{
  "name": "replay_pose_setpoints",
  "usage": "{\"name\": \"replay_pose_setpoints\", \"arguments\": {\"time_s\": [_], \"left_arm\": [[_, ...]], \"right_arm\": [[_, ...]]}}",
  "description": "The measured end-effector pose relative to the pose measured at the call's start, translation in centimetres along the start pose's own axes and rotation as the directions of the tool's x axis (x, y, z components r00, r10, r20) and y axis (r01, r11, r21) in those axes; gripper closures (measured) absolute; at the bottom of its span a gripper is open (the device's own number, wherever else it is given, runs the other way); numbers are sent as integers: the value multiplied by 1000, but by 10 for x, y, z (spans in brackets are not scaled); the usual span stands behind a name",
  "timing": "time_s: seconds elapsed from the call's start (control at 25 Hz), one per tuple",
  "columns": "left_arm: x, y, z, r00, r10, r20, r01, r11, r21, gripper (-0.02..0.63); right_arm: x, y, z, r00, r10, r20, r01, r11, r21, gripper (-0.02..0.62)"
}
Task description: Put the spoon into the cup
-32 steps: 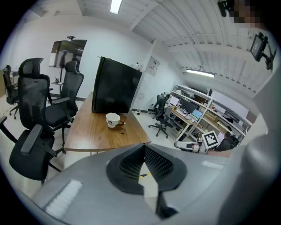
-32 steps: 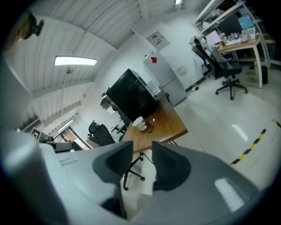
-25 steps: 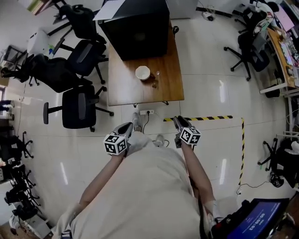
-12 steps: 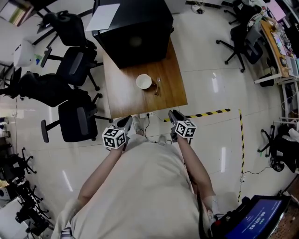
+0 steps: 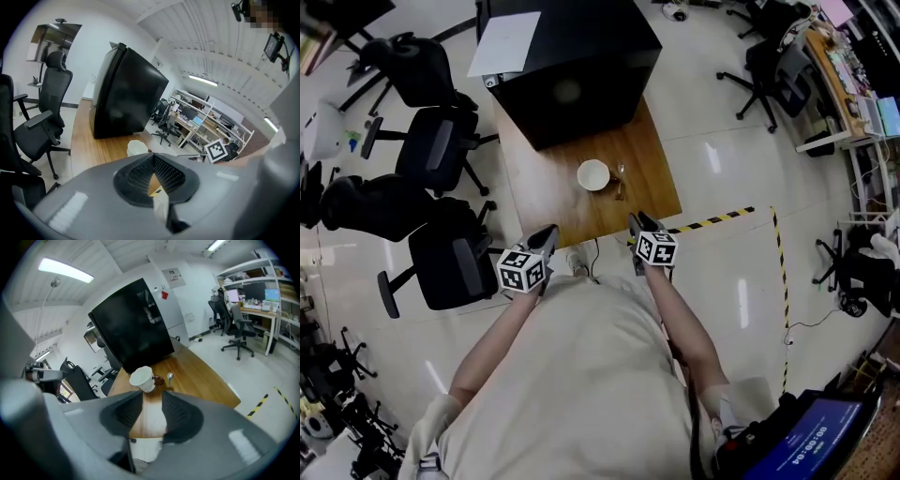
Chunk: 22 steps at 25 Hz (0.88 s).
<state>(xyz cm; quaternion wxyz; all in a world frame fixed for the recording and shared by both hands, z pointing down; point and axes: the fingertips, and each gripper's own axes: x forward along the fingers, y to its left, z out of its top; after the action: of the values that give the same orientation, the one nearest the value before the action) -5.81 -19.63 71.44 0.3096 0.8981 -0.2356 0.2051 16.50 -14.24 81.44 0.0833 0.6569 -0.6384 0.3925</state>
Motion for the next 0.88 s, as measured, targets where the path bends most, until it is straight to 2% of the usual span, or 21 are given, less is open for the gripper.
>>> {"name": "replay_pose_setpoints", "arguments": {"time_s": [0.16, 0.36, 0.52, 0.68, 0.88], "left_arm": [[7, 3, -5, 999, -33, -27, 32, 999, -21, 603], [16, 5, -7, 999, -33, -34, 32, 999, -26, 604], [15, 2, 6, 1000, 16, 5, -16, 1000, -25, 603], [5, 12, 23, 993, 96, 61, -93, 994, -54, 603], [-10, 20, 7, 984, 175, 39, -170, 979, -110, 604]], "right_arm": [[6, 10, 5, 1000, -18, -14, 18, 999, -46, 477], [27, -1, -8, 994, -17, -112, 9, 997, -71, 468], [49, -15, -28, 970, 17, -241, -29, 999, -45, 428], [76, -30, -33, 940, -20, -342, -31, 989, -146, 428], [107, -48, -41, 912, -99, -397, 3, 972, -235, 411]]}}
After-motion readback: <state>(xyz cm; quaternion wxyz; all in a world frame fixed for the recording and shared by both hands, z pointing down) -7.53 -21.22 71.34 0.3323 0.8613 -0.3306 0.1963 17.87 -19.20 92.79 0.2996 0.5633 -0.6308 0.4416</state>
